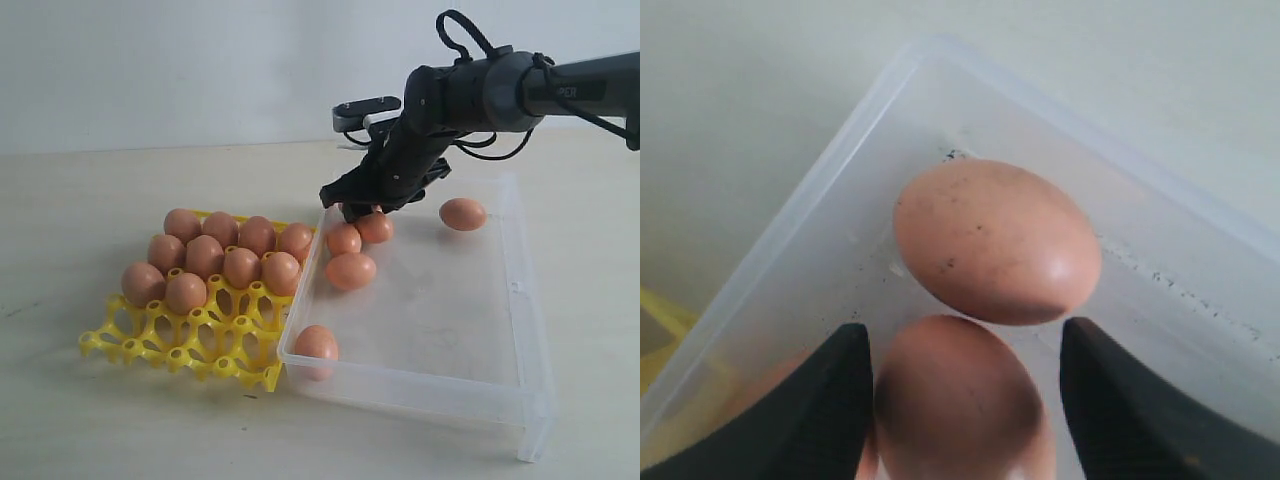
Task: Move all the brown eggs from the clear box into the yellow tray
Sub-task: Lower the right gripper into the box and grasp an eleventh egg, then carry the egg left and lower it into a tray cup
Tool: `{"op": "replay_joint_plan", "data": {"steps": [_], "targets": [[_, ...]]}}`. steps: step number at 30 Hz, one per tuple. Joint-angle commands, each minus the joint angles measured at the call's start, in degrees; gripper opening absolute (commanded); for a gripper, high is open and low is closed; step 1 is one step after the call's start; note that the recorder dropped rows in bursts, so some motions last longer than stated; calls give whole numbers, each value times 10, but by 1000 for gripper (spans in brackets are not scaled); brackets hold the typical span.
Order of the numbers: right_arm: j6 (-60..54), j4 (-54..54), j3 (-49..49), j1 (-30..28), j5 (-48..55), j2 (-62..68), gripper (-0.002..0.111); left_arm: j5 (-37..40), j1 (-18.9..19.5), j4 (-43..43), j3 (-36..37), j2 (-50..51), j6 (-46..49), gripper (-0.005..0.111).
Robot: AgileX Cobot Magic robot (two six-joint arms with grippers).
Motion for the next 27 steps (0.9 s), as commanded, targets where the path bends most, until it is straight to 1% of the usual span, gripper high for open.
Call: {"op": "replay_joint_plan", "data": {"steps": [1,13,15,16,17,18,21,23,27], "targets": [[3,-6,-4,-2,-8,7,55,-8,1,-4,-2,-3,-2,0],[5,-3,-4,-2,-30,27,54,-8,1,-4,-2,-3,-2,0],[5,-1,-4,-2,-35,27,47,-8,1,-4,-2,-3,-2,0],[2,0,-4,-2,-41,27,29,-8,1,-4,-2,-3,-2,0],[0,0,-4,-2,-41,27,17,-8,1,-4,-2,-3,-2,0],[1,0,-4,-2,-43,27,0,-8,1,-4,-2,-3,-2,0],[-10,0,2,-2,-36,24,0,-8,1,-4,-2,-3,-2,0],[-10,5,35,-2,-42,-1,0,-8,1,-4,-2,-3,-2,0],[-14,4,145,-2,-144,-98,0,-8,1,-4,-2,-3,-2,0]]}}
